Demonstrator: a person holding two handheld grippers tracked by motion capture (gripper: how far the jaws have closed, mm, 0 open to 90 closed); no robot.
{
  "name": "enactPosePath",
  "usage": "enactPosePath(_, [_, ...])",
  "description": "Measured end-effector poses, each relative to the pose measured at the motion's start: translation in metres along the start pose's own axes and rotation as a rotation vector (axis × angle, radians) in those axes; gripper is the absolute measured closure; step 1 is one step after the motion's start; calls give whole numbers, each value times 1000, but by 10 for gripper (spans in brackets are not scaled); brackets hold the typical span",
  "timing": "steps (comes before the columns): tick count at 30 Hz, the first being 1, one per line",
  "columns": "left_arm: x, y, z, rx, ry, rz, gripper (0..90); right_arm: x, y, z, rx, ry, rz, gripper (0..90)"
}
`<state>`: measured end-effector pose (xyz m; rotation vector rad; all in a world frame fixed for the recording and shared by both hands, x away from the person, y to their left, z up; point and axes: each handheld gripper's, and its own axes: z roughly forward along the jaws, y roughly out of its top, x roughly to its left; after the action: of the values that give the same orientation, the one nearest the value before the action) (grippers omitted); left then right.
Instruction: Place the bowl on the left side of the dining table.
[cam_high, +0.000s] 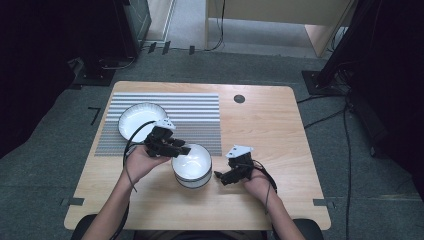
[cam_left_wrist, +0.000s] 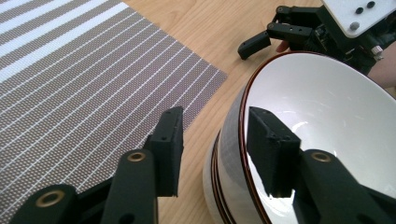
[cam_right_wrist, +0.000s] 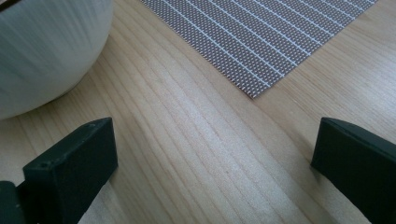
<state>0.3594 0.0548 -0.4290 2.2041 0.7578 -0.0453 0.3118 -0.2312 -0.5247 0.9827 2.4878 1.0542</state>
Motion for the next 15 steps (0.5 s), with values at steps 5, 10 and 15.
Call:
enactPosePath(5, [-2, 0, 3, 7, -5, 7, 610, 0, 0, 0, 0, 0, 0, 0])
enactPosePath(10, [-5, 0, 7, 18, -5, 17, 640, 0, 0, 0, 0, 0, 0, 0])
enactPosePath(15, [-4, 0, 7, 23, -16, 5, 675, 0, 0, 0, 2, 0, 1, 0])
